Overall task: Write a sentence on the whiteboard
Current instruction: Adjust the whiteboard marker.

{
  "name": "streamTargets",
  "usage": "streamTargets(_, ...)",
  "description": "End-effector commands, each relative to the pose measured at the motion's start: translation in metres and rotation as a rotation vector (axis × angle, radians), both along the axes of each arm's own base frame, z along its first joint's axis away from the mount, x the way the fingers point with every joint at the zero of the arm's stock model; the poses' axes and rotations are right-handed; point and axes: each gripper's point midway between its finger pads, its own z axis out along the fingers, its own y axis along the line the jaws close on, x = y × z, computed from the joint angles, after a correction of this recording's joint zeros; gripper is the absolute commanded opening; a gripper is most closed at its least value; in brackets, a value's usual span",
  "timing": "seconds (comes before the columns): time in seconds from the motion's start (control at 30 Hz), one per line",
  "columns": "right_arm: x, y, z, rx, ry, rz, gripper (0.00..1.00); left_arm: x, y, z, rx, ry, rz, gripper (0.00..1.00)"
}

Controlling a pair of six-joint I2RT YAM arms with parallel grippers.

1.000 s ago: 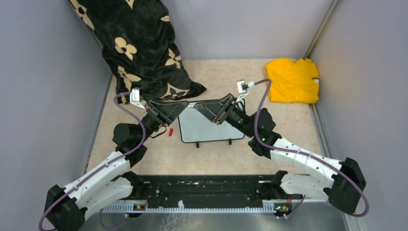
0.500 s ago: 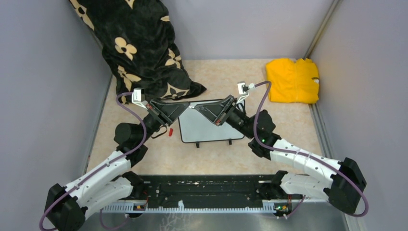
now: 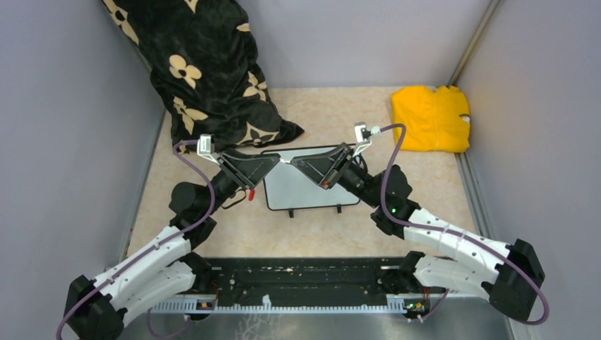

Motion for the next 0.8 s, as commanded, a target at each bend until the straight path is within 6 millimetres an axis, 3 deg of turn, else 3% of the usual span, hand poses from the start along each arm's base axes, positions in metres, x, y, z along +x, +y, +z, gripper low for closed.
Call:
streamTargets(0.0, -0.013, -0.024, 0.037, 0.067, -0.107, -0.046, 0.0, 0.007, 0.009, -0.012, 0.046, 0.016, 0.082, 0.73)
streamTargets(0.27, -0.003, -0.055, 0.022, -0.155, -0.143, -0.229, 0.0, 0.006, 0.031, -0.017, 0.184, -0.069, 0.226, 0.85)
streamTargets(0.47, 0.011, -0.084, 0.009, -0.381, -0.162, -0.387, 0.0, 0.011, 0.056, -0.033, 0.492, -0.185, 0.385, 0.92)
streamTargets(0.67, 0.029, -0.095, 0.001, -0.54, -0.181, -0.512, 0.0, 0.038, 0.087, -0.056, 0.84, -0.241, 0.577, 0.93)
streamTargets(0.77, 0.031, -0.092, 0.0, -0.612, -0.212, -0.593, 0.0, 0.051, 0.098, -0.076, 0.937, -0.177, 0.631, 0.94)
